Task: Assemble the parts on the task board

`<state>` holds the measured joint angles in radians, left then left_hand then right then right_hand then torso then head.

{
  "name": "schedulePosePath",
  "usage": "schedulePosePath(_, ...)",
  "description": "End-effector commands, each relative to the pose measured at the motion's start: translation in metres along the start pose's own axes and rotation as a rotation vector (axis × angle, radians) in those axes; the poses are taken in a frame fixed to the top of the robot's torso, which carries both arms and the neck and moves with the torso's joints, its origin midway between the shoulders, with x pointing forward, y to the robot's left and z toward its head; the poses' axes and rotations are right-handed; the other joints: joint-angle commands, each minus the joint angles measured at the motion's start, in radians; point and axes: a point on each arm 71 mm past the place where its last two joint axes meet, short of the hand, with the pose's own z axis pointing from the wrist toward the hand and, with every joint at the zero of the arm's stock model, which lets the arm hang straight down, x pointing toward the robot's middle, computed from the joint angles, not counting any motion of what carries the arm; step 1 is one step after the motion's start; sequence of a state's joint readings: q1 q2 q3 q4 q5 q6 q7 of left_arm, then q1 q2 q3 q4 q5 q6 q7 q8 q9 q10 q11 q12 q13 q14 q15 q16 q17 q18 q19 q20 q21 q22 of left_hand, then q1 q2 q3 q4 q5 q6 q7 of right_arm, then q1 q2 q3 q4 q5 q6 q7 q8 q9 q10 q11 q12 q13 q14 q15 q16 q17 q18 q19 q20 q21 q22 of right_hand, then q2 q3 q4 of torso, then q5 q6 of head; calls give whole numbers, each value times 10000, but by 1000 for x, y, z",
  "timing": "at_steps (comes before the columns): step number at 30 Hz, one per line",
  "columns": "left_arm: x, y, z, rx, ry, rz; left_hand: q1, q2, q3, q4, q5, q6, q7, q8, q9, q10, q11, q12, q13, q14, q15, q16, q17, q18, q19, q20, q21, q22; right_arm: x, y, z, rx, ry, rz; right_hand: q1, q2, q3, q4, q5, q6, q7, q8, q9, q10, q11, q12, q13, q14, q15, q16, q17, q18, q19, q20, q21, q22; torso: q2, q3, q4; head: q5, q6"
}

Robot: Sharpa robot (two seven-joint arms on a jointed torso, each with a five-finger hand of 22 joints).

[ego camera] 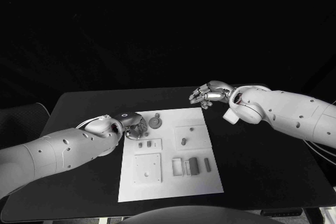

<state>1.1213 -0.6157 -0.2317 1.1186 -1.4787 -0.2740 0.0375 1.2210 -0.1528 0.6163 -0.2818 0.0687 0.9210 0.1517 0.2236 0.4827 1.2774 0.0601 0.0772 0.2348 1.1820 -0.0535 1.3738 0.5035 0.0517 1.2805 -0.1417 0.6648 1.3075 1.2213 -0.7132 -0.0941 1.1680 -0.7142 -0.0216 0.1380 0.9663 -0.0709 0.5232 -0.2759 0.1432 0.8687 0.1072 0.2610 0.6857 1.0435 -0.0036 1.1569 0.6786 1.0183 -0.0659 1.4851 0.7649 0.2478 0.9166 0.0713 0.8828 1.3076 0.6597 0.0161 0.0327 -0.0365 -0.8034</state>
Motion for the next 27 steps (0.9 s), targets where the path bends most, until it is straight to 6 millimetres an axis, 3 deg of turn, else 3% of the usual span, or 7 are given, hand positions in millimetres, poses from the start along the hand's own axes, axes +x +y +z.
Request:
schedulePosePath(1, -1, 7, -4, -116, -315, -17, -1, -101, -41, -15, -54, -28, -40, -27, -14, 57, 2, -24, 11, -45, 7, 5, -16, 975, 2, -74, -71, 182, -1, 0, 0, -46, -18, -72, -56, 17, 32, 4, -8, 430, 373, -64, -19, -1698, 401, 61, -19, -61, -15, -14, -11, 140, 79, 10, -23, 167, 0, -2, -1, -6, 13)
schedulePosePath(10, -22, 24, -19, -285, -1536, -1286, 80, -199, 171, 29, -40, 241, 63, 209, 40, -434, 197, -102, 14, -571, 202, -408, -246, 872, -515, 121, -515, 41, -5, -1, -3, -108, -445, -1753, 604, -64, 102, -139, -17, 146, 484, -196, -52, -1826, 495, -359, -351, -48, 73, 5, -17, 140, 68, -19, 9, 183, -5, 6, 1, -42, 135)
schedulePosePath(16, -44, 34, -29, -459, -2389, -3012, -210, -280, 371, 153, -50, 198, 61, 293, 45, -653, 386, -82, 64, -1770, 441, -2080, -1011, 488, -1909, 478, -1947, -708, -5, 1, -3, -265, -552, -3231, 1170, -100, 119, -112, -16, -98, 620, -335, -169, -1769, 697, -2340, -1721, -58, 246, 4, -37, 140, 12, -3, 33, 183, -6, 9, 4, -78, 221)
schedulePosePath(20, -56, 42, -38, -789, -2714, -4934, -354, -262, 306, 205, -66, 115, 71, 392, 68, -674, 474, -53, 165, -1928, 583, -3508, -1555, 219, -2292, 598, -2981, -1481, 0, 0, -3, -417, -563, -4355, 1444, -109, 97, -163, -24, -67, 738, -398, -545, -932, 767, -4302, -2984, 39, 409, -4, -101, 140, 46, 8, 56, 160, -4, 18, 9, -113, 278)
schedulePosePath(27, -61, 48, -52, -1171, -2757, -8469, -628, -181, -7, 200, -57, -69, 123, 452, 63, -985, 639, -107, 114, -2189, 899, -5033, -1833, -18, -2747, 777, -3948, -2152, 17, -1, -4, -724, -447, -6502, 1684, -179, 76, -156, -13, -44, 756, -369, -881, -629, 926, -5907, -3737, 321, 453, -272, -473, 140, 175, -20, -9, 111, 3, 23, -2, -101, 376)
